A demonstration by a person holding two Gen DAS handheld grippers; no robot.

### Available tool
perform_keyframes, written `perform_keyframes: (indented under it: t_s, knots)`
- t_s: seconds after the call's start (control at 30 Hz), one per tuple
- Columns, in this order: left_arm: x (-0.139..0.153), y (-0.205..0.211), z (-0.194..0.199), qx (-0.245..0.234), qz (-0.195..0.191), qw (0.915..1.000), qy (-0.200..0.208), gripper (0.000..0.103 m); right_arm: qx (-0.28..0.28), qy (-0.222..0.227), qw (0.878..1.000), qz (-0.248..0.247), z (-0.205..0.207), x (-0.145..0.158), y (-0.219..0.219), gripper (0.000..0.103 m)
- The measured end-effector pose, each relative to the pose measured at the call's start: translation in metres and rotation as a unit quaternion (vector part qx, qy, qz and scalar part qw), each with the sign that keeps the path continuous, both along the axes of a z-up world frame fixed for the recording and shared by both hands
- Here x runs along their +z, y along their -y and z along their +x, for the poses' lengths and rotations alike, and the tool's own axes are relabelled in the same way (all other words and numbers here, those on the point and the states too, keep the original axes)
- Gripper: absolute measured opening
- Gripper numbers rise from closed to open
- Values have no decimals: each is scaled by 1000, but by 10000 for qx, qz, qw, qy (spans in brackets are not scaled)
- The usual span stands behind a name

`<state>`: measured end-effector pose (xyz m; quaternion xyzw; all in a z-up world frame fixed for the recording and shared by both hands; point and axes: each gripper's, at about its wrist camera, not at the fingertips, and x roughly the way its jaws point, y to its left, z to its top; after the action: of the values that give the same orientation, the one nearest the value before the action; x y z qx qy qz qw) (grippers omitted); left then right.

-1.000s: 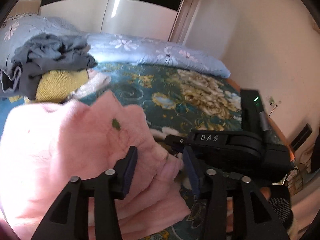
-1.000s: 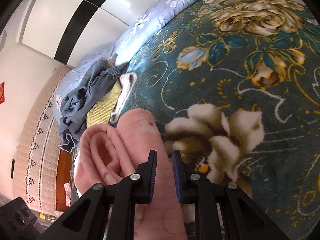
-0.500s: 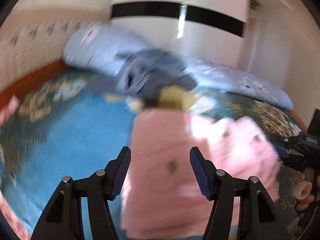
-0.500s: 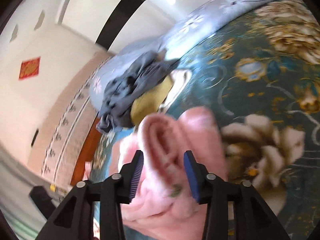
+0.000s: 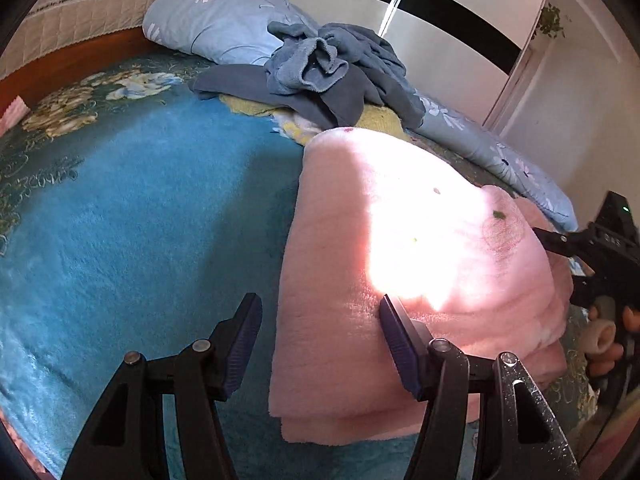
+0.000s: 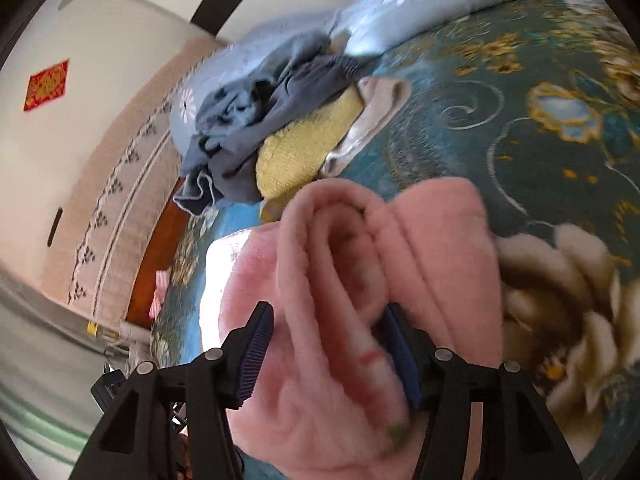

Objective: Fold clothes

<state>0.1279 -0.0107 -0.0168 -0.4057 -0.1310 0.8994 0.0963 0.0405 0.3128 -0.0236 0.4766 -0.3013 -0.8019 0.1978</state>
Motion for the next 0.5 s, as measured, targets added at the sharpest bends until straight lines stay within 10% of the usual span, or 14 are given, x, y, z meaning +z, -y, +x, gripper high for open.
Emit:
perform_keyframes:
  t_s: [0.1,0.23,0.5]
  knots:
    - [0,3,2,17,83,10000,-16,62,-61,164,9994,-292,-7,-6,-4,57]
    - [1,8,3,26,138,9999,-50,62,-124,137,9993,-339,-2,-5,-5,24]
    - [2,13,2,-30,217,9997,-115,62,-55,-918,9893,-1134,43,52,-16,20]
